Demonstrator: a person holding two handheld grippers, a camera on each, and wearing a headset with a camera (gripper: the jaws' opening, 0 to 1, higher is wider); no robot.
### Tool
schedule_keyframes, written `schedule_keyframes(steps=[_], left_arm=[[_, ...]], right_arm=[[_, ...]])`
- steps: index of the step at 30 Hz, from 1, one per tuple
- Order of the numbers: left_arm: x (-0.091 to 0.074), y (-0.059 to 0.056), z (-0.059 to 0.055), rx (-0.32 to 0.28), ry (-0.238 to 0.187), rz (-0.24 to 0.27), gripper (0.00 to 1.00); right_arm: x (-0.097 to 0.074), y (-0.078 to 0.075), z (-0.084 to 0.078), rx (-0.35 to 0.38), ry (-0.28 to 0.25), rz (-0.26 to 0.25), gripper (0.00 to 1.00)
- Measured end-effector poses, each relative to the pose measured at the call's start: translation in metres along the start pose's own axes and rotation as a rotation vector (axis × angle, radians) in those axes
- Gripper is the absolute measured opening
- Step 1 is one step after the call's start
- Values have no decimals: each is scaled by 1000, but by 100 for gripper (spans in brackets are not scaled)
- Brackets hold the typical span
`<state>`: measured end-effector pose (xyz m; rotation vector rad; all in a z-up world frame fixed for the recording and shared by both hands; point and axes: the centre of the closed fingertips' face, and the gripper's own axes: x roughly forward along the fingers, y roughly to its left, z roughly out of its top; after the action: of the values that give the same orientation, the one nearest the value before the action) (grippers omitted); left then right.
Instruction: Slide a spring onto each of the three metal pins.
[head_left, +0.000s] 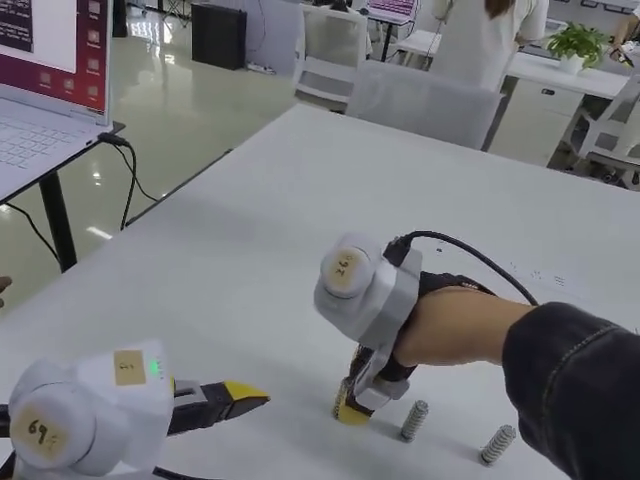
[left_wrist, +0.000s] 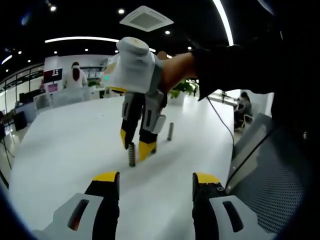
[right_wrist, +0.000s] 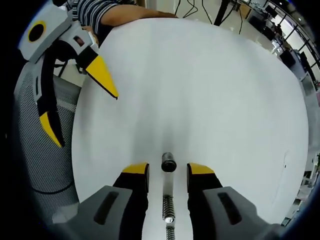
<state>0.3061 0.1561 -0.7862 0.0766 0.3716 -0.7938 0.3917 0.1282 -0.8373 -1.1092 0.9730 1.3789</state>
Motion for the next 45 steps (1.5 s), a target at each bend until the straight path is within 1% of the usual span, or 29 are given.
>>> schedule_keyframes(steps=[5,7,10,15,19,23,27,30,36,45], left_arm=[[2,-1,2,7,4,-4,54],[2,-1,2,8,5,-5,54],[2,0,2,9,9,-4,54],[3,1,5,13,12,-5,54],[5,2,5,12,14,-10,54],[7,2,6,12,17,-15,54],[8,2,7,17,22,-20,54],[9,3,9,18,21,-23,54],[13,4,11,22,26,-29,54],[17,4,11,31,41,-40,54]], right_arm=[[-7,-1,-6,39,-37,-7,33],[-10,-1,-11,46,-46,-12,35],[-16,-2,-17,53,-63,-32,39],[-25,-3,-26,107,-111,-47,41],[-28,-5,-34,134,-128,-66,44],[-33,-5,-41,169,-156,-78,45],[-37,-6,-48,201,-173,-92,45],[-41,-5,-52,228,-204,-106,46],[-47,-7,-62,285,-245,-131,46],[-61,-12,-73,377,-348,-174,48]])
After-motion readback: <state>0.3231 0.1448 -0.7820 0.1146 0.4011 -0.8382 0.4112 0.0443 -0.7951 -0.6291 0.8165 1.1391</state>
